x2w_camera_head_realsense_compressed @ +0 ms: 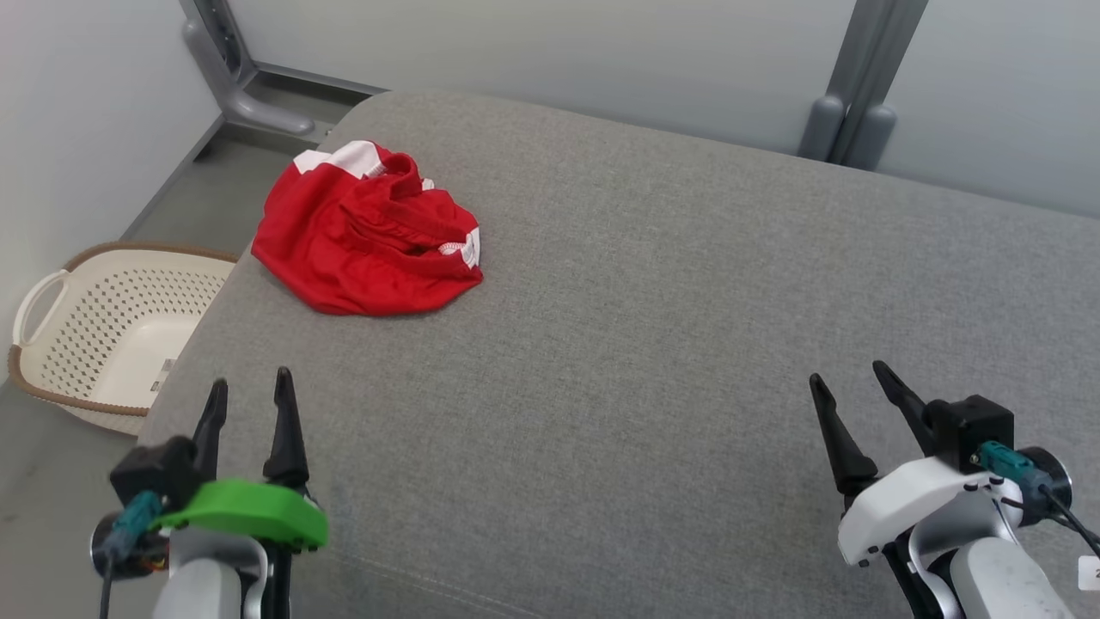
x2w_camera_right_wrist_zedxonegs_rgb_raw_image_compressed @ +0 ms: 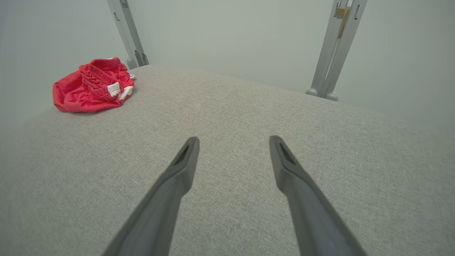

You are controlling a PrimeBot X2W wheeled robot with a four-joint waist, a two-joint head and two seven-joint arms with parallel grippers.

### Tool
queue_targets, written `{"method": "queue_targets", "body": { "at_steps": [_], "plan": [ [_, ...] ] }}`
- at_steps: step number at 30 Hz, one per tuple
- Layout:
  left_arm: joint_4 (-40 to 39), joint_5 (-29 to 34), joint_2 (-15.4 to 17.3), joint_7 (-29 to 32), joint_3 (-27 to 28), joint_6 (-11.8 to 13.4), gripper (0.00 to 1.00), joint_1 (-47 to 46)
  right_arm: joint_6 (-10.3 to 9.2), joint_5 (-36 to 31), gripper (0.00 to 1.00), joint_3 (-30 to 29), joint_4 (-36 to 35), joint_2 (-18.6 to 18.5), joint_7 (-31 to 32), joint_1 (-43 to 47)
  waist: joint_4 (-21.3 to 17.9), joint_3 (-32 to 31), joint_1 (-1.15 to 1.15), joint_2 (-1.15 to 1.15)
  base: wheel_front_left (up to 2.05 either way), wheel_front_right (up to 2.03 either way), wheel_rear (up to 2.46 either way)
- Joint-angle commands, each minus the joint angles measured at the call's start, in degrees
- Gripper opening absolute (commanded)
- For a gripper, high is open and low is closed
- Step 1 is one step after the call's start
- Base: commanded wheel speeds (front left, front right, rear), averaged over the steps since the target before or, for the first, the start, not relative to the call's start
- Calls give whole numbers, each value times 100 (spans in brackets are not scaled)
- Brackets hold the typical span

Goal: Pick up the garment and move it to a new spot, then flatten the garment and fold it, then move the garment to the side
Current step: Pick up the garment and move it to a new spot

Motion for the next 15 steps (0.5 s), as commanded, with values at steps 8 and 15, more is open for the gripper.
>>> {"method": "queue_targets", "body": {
  "at_steps": [8,15],
  "plan": [
    [1321,-303,245,625,141,113,100,-1842,-11,-28,100,295,-396,-437,313,-450,-534,853,0,0,0,0,0],
    [2267,-698,418,1205,395,118,100,-3005,-11,12,100,490,-783,-769,516,-788,-1033,1573,0,0,0,0,0]
  ]
}}
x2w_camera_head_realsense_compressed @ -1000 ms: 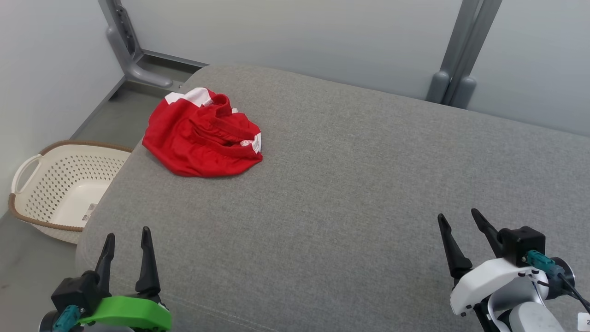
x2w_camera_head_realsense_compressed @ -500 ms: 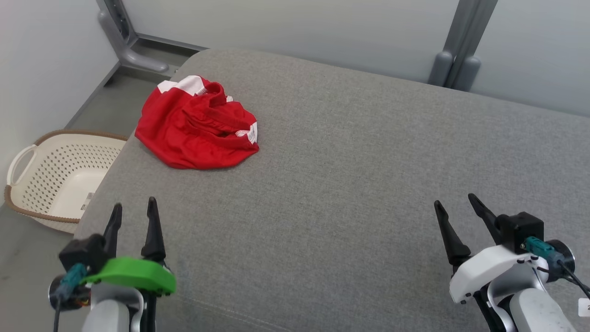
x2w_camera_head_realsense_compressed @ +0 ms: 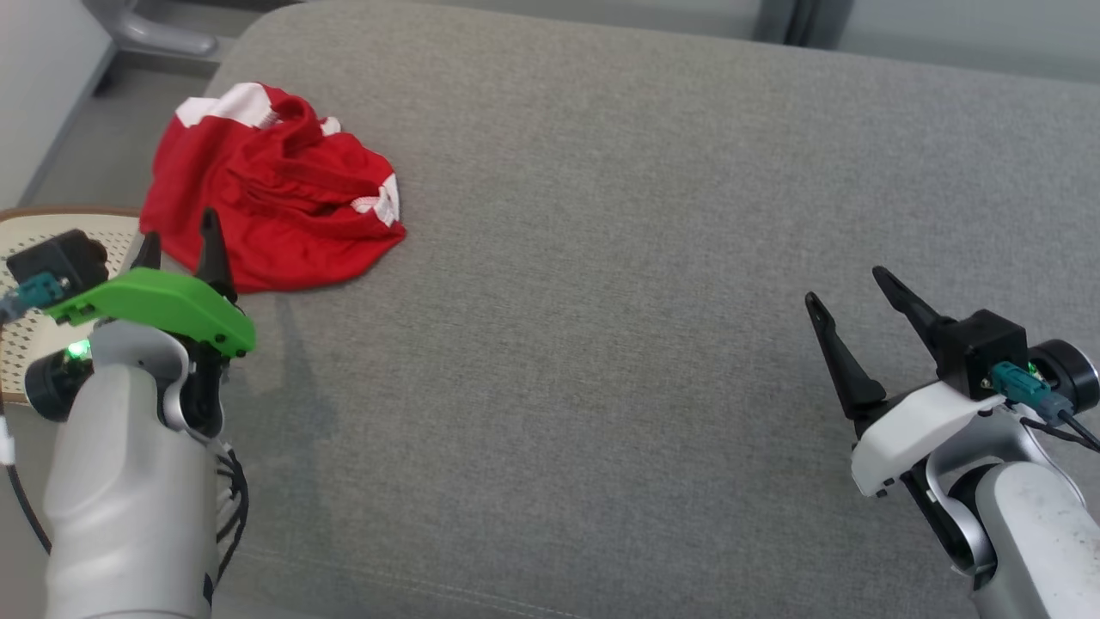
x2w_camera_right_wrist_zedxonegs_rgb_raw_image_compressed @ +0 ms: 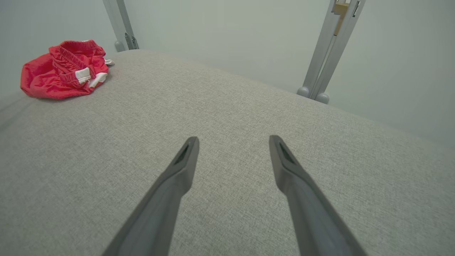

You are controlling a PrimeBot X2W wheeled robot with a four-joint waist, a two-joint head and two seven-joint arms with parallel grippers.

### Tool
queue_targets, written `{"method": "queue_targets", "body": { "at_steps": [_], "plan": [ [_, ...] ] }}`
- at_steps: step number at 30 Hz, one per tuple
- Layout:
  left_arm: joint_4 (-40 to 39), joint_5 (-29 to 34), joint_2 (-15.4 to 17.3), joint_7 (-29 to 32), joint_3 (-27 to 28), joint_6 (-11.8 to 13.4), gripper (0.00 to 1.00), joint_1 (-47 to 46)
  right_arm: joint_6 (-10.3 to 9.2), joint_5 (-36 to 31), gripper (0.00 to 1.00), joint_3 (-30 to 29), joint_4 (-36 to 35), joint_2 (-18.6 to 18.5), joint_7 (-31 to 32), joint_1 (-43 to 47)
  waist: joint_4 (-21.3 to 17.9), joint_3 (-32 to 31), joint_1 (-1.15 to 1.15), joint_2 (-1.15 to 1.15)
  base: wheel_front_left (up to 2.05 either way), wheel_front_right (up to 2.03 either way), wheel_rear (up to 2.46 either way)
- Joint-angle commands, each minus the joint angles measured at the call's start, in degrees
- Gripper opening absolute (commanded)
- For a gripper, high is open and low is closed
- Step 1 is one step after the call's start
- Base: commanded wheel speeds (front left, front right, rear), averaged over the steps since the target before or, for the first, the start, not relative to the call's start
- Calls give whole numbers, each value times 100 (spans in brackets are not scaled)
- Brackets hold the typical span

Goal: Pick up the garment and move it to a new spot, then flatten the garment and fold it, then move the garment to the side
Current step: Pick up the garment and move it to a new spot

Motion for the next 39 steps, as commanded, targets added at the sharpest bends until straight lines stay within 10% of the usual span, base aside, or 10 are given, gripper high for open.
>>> {"method": "queue_targets", "body": {
  "at_steps": [1,19,20,21,39],
  "plan": [
    [118,-24,77,64,40,21,100,-254,-11,4,100,27,-102,-64,39,-130,-537,671,0,0,0,0,0],
    [1440,-405,563,605,416,610,100,-1333,-11,-4,100,340,-739,-134,-259,-702,-1309,1634,0,0,0,0,0],
    [1492,-410,565,643,401,605,34,-1309,-11,-2,100,338,-708,-105,-287,-693,-1334,1585,0,0,0,0,0],
    [1499,-377,597,597,378,582,0,-1287,-11,6,100,348,-673,-82,-309,-696,-1355,1533,0,0,0,0,0],
    [183,103,820,-89,-328,130,0,-1571,-11,253,100,468,312,465,-880,-334,-1560,-361,0,0,0,0,0]
  ]
}}
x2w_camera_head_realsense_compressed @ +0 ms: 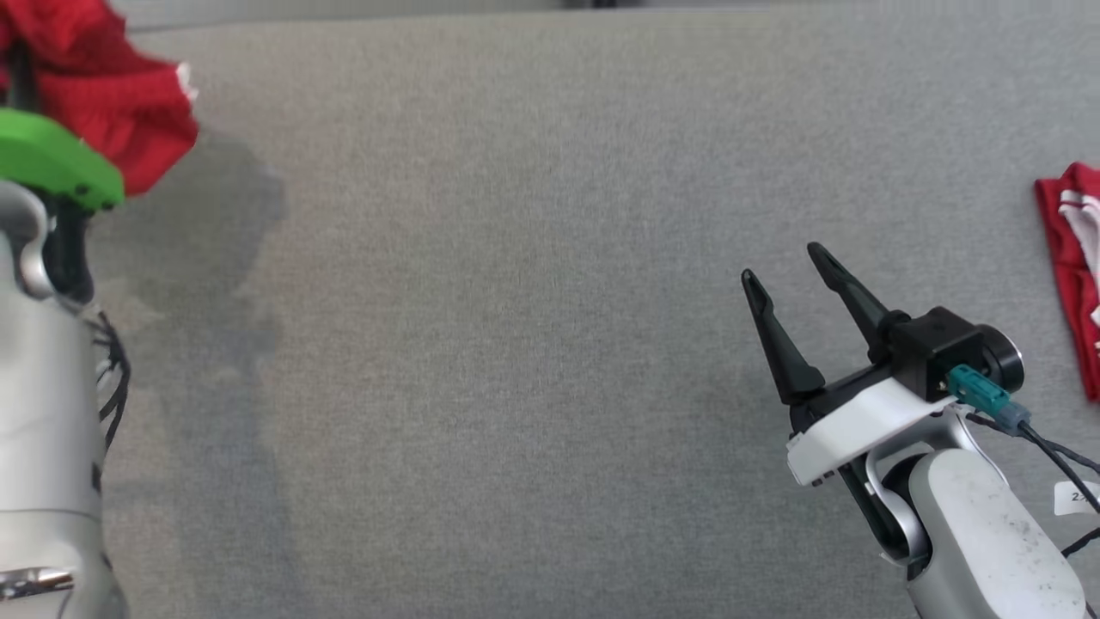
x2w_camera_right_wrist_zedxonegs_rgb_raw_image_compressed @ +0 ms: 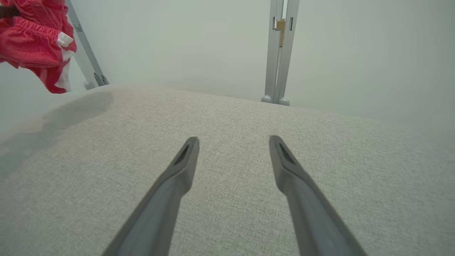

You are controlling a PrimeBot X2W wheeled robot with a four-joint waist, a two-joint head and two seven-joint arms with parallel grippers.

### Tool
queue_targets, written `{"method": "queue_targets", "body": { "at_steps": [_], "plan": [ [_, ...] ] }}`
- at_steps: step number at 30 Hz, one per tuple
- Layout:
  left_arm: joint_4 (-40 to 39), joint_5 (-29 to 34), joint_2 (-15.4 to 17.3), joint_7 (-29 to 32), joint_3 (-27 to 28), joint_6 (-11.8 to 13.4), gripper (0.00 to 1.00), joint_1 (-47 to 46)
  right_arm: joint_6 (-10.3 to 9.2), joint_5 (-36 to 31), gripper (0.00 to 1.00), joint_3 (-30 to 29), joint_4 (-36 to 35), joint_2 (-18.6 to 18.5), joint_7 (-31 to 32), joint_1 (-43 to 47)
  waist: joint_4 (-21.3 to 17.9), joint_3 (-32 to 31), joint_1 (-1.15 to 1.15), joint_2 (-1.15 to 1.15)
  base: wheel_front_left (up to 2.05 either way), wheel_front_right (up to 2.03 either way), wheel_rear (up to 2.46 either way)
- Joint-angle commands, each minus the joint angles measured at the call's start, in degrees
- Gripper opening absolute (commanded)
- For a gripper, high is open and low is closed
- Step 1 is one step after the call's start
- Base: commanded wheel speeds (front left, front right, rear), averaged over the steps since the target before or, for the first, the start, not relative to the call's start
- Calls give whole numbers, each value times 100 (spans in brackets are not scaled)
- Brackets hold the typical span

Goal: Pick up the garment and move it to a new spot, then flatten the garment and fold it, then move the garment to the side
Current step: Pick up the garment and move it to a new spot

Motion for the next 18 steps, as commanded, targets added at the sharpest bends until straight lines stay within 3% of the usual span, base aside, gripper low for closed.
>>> {"method": "queue_targets", "body": {
  "at_steps": [1,12,18],
  "plan": [
    [-201,87,-89,24,-114,-55,0,-83,-11,4,100,8,47,25,-59,95,-152,-645,0,0,0,0,0],
    [-2035,-200,-1033,614,-1029,-235,0,390,-11,-45,100,-147,122,80,-114,174,-1017,-1027,0,0,0,0,0],
    [-2509,-435,-1236,853,-1612,-248,0,782,-11,-66,100,-178,73,111,-131,131,-1682,-874,0,0,0,0,0]
  ]
}}
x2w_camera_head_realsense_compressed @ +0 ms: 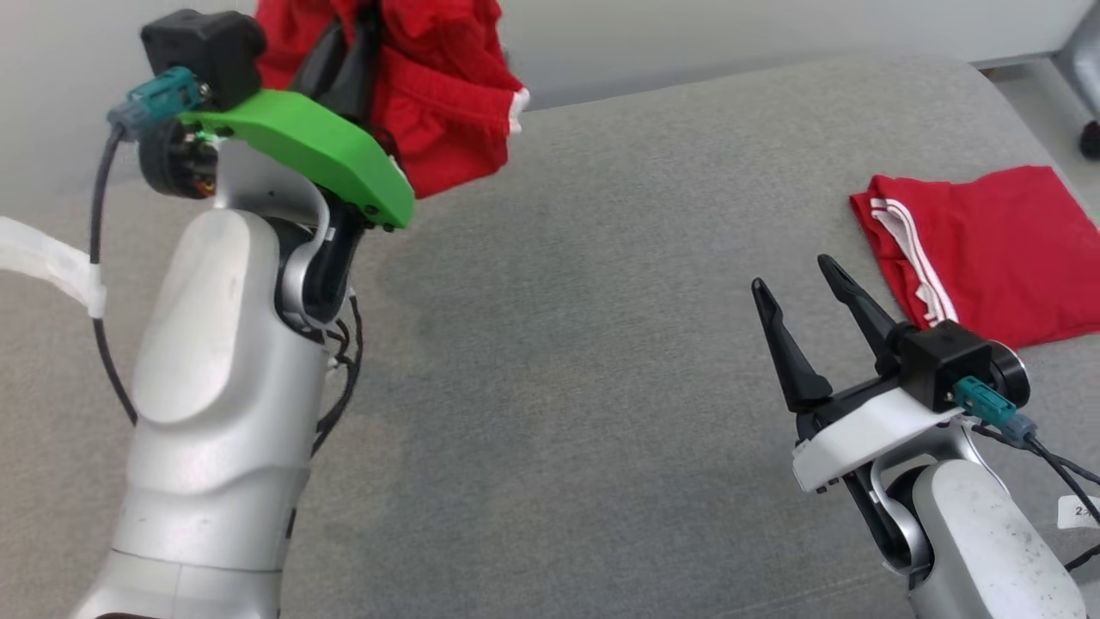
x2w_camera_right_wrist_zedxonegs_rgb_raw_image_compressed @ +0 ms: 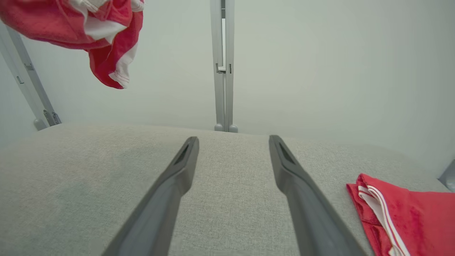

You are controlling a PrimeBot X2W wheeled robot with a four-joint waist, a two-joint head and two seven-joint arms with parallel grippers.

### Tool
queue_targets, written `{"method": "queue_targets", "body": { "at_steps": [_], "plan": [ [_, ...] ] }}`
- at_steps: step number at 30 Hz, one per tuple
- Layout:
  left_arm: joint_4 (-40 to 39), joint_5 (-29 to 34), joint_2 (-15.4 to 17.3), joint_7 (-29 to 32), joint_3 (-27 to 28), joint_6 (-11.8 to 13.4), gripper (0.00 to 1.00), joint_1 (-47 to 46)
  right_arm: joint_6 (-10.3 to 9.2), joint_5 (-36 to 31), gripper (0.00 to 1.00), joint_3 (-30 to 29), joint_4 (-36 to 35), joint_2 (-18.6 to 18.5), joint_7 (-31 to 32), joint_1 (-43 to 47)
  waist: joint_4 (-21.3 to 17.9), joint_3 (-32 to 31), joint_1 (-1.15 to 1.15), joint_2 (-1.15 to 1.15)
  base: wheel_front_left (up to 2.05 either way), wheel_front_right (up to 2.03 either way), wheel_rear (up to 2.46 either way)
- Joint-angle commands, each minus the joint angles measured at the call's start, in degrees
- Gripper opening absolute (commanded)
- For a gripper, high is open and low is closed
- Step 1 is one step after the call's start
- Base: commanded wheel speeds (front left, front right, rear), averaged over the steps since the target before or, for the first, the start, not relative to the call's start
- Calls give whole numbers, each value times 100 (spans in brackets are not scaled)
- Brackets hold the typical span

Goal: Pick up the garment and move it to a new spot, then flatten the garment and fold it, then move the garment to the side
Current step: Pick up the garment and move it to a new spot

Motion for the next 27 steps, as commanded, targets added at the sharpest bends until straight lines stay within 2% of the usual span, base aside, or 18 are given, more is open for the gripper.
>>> {"method": "queue_targets", "body": {
  "at_steps": [1,6,13,15,16,22,27],
  "plan": [
    [-29,-111,-25,16,-122,-14,0,152,-11,-10,100,-25,3,1,-54,-23,-709,116,0,0,0,0,0],
    [26,-542,-55,-30,-834,-24,0,448,-11,29,100,-37,64,69,-109,-25,-1063,351,0,0,0,0,0],
    [687,-755,-46,-412,-1814,238,0,665,-11,32,100,-10,160,122,-222,-144,-1249,564,0,0,0,0,0],
    [1053,-636,-46,-503,-1968,336,45,668,-11,4,100,-2,183,144,-237,-159,-1247,585,0,0,0,0,0],
    [1273,-649,-46,-532,-2002,364,100,716,-11,-4,100,1,197,142,-244,-172,-1231,585,0,0,0,0,0],
    [2060,-813,-51,-800,-2178,183,100,807,-11,5,100,-2,265,100,-245,-122,-941,503,0,0,0,0,0],
    [2166,-1012,-46,-1364,-2096,56,100,899,-11,-35,100,-59,223,39,-186,-9,-537,337,0,0,0,0,0]
  ]
}}
